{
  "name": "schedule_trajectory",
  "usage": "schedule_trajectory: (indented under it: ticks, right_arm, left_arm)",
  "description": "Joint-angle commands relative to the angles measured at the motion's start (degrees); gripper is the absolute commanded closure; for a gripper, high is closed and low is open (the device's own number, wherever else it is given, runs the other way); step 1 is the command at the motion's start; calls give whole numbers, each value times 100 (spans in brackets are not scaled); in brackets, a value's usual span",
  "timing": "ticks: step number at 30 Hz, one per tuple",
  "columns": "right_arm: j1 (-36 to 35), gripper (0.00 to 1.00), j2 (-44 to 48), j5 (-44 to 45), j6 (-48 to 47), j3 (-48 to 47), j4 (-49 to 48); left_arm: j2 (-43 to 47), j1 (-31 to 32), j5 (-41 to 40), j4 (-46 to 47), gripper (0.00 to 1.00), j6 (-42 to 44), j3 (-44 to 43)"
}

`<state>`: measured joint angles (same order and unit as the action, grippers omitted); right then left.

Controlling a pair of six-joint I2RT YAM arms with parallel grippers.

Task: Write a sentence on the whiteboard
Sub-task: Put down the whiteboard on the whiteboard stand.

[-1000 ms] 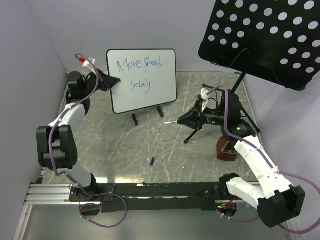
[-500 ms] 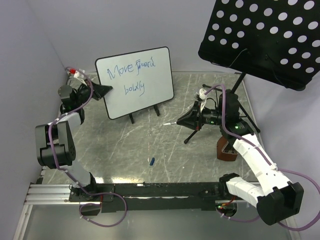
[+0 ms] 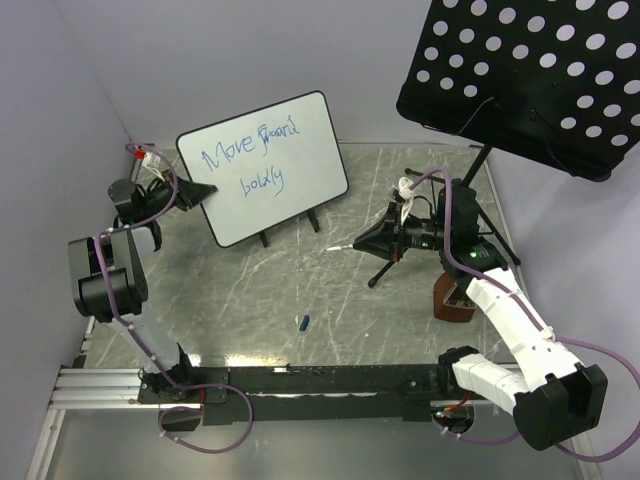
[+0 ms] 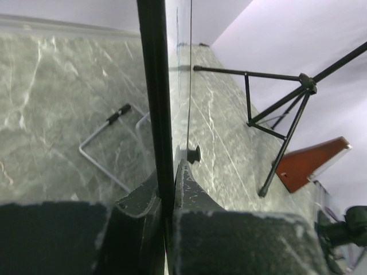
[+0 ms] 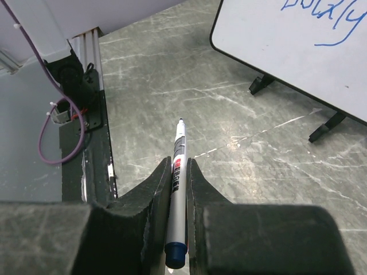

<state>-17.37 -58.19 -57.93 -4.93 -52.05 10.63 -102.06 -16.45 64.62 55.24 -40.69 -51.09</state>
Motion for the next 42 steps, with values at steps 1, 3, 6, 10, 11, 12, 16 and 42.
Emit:
schedule_trajectory:
  ticks: [1, 3, 6, 10, 11, 12, 16, 42]
  right_arm:
    - [23, 100, 89, -122, 9, 28, -272]
    - [31, 100, 71, -122, 1, 37, -272]
    - [31, 100, 36, -122, 1, 37, -272]
    - [23, 100, 19, -148, 1, 37, -281]
    - [31, 100, 19, -148, 1, 37, -281]
    - [31, 100, 27, -148, 1, 37, -272]
    - [23, 100, 27, -175, -17, 20, -255]
    - [-21, 100, -69, -236, -43, 20, -220]
  left_arm:
    - [-550, -78, 578, -783, 99, 1141, -435]
    - [-648, -87, 613, -1093, 99, 1352, -559]
    - [-780, -87, 657, -1559, 99, 1624, -744]
    - [-912, -78, 465, -3209, 99, 3105, -1322]
    - [-921, -87, 446, -3596, 99, 3276, -1385]
    - [-947, -87, 403, -3660, 99, 3373, -1456]
    - [-939, -95, 393, -3889, 99, 3813, -1649]
    - [-252, 239, 893, -4418, 99, 4291, -1896]
